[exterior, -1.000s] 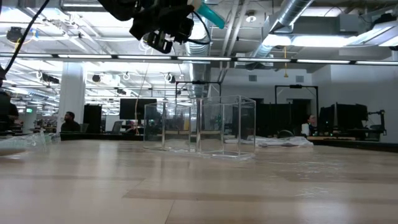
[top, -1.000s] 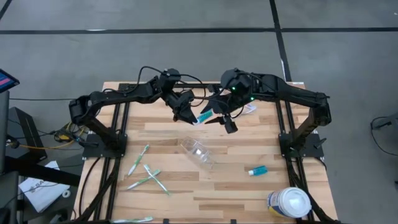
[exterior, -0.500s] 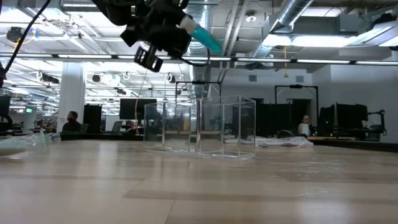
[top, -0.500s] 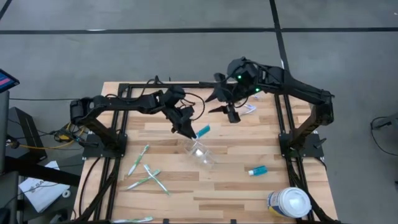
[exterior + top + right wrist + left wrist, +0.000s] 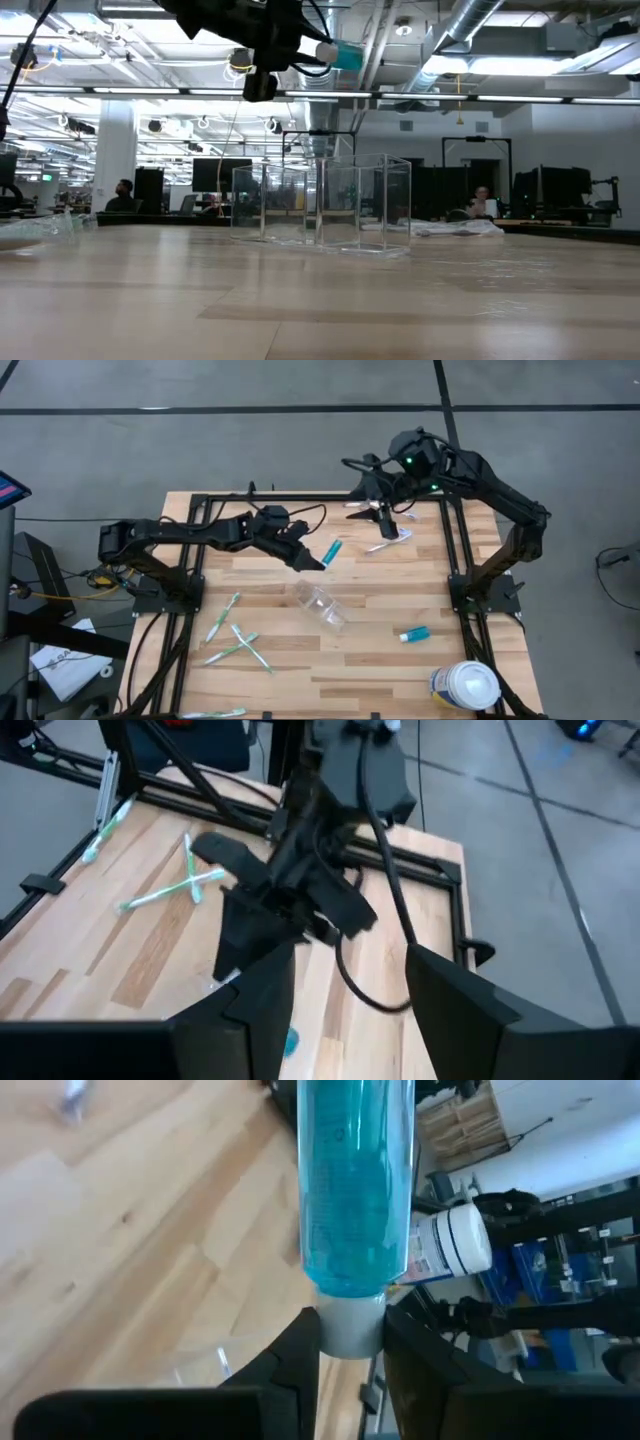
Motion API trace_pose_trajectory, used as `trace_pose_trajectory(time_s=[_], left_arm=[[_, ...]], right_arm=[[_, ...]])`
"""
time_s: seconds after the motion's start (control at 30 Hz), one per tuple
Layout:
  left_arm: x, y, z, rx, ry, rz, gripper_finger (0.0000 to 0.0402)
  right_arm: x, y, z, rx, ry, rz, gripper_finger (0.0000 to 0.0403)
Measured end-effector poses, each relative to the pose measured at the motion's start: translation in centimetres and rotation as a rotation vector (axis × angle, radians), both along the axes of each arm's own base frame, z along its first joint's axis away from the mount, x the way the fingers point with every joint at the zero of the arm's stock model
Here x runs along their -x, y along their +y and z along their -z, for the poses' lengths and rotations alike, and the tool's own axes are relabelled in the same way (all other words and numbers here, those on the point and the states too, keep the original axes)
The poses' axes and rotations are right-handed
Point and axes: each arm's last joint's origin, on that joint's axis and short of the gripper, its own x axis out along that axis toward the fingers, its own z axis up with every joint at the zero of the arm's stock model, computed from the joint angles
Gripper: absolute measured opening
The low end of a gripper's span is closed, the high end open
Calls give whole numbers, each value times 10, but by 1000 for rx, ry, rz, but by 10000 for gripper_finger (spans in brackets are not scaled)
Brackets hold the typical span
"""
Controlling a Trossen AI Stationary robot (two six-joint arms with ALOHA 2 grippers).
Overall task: Pick & Place toothbrushing station
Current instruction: Put the blue mouthwash bottle into the transparent organizer
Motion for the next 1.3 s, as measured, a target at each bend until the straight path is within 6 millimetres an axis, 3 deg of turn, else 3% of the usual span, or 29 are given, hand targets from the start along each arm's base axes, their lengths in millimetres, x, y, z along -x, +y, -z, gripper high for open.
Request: trace_pose_trajectory(time_s=[0.13,0.3,0.67,0.83,1.2,1.3], left_arm=[[0,-3,0,147,34,13,77],[2,9,-5,321,26,34,77],[12,51,-23,548,-82,75,77],[13,48,-25,609,-57,168,77],[11,37,-25,643,-25,243,77],[11,37,-25,644,-24,249,77]], right_arm=[[3,0,5,-11,59,-1,182],[3,8,10,-15,104,-68,182],[-42,26,40,-12,189,-171,173],[-54,28,51,5,215,-191,169],[-54,32,54,-5,244,-210,177],[-65,36,63,-21,258,-255,176]])
